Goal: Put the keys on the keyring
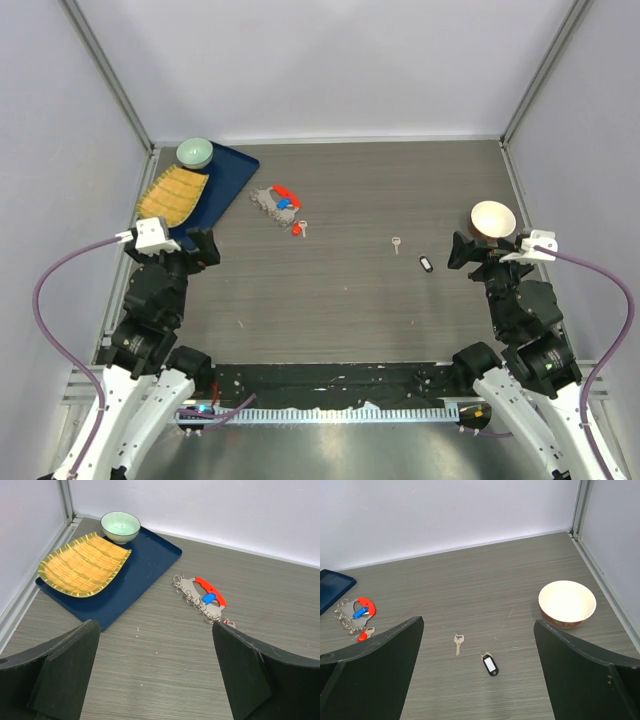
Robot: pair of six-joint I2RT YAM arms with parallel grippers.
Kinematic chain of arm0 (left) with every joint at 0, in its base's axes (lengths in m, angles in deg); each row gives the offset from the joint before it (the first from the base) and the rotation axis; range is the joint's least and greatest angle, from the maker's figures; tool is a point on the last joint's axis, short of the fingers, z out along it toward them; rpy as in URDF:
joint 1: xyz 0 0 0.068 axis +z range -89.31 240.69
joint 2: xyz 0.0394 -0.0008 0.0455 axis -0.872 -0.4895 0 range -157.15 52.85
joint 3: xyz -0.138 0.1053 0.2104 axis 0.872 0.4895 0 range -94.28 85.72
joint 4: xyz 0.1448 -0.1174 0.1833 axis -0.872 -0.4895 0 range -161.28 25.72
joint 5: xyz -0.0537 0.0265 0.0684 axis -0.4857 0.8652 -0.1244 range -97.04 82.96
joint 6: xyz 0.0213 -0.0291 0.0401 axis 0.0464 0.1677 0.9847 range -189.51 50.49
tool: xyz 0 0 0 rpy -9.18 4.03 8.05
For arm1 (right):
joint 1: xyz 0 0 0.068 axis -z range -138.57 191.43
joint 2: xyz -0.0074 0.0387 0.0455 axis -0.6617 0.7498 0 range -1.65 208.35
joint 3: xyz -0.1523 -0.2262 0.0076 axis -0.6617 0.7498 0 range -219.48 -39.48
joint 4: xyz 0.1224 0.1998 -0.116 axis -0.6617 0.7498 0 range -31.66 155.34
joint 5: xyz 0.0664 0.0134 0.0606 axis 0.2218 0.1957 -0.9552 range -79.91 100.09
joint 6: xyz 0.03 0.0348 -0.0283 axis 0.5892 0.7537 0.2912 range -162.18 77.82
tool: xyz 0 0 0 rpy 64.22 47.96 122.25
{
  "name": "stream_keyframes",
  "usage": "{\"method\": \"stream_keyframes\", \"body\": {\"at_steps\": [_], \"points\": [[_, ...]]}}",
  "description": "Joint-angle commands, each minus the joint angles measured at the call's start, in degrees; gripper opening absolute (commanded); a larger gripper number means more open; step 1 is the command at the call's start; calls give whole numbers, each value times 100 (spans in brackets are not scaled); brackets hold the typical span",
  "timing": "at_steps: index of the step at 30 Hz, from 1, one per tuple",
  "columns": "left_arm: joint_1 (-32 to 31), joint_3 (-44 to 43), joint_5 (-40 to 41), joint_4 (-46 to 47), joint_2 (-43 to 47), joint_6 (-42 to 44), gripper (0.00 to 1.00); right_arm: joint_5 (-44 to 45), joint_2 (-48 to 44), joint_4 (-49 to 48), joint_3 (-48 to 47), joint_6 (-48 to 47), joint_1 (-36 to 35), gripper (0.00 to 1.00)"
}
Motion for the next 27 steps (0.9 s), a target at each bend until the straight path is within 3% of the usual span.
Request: {"method": "stream_keyframes", "body": {"at_steps": [1,9,12,16,20,23,26,27], "points": [[86,-30,20,281,-138,114,100,224,31,-176,-48,-54,-36,100],[104,-197,-314,220,-1157,-175,100,-84,-267,-307,57,51,-36,100],[95,-459,-795,-7,-2122,-378,100,-233,-303,-352,154,17,-36,100],[95,-1433,-956,-571,-3678,-984,100,-321,-241,-246,119,-1,-36,100],[95,-2007,-1043,-344,-5102,-1511,100,-365,-294,-246,189,34,-36,100],[87,-2288,-1097,358,-6034,-1635,100,-338,-364,-185,207,34,-62,100],[95,-2753,-1193,536,-7071,-1600,92,-382,-426,-202,225,26,-97,100],[95,-2903,-1254,580,-7300,-1496,85,-382,-452,-202,233,26,-106,100]]}}
